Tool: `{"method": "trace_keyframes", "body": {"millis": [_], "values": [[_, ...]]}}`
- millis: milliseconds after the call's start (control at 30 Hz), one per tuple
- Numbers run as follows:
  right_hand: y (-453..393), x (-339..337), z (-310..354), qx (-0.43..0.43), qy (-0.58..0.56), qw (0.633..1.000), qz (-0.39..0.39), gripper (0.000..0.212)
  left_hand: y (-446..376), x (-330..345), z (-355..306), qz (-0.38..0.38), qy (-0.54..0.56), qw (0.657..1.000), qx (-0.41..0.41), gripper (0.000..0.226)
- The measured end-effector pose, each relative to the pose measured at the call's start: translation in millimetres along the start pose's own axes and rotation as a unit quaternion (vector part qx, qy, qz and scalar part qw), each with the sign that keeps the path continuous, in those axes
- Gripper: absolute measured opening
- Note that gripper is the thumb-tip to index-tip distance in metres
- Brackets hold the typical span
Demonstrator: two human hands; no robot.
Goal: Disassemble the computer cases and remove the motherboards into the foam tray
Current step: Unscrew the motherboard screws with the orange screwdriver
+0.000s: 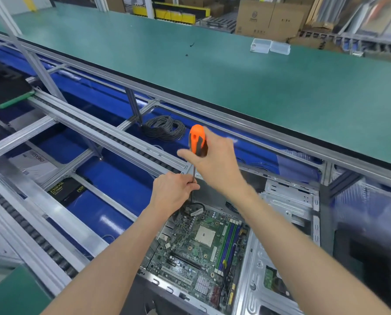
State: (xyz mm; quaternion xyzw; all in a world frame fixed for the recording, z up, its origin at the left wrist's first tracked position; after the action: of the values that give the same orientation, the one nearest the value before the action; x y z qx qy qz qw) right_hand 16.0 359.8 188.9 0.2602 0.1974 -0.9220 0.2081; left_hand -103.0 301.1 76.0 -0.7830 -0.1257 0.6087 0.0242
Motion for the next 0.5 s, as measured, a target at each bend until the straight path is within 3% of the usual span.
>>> {"method": "trace_keyframes", "body": {"millis": [133, 333, 500], "values": [[20.3, 35.9, -41.3, 0.083, 0.006, 0.996, 0.042, 0.018, -1.5, -1.9, -1.9, -0.02, -0.024, 0.999, 0.014, 0.028], [25.3, 38.7, -59.9, 0.101, 0.016, 0.993, 0.064, 0.023, -2.9, -4.3, -3.2, -0.033, -0.032, 0.998, 0.044, 0.024], [21.5, 16.9, -42.9, 0.071, 0.018, 0.996, 0.046, 0.024, 2.9, -10.9, 4.5, -0.037, 0.182, 0.982, -0.026, 0.009]]}}
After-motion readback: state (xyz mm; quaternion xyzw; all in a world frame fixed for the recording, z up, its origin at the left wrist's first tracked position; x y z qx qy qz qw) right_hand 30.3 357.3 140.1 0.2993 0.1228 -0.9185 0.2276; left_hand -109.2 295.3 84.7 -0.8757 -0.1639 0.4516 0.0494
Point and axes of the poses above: each hand's wrist, its own y-axis away from the middle knuckle, its own x-axis out of the palm, z = x × y, the point moved 3 cm from there along -y, towards the middle knuckle, and after that the axes turned 10 degrees about x, right-handed, at the moved point
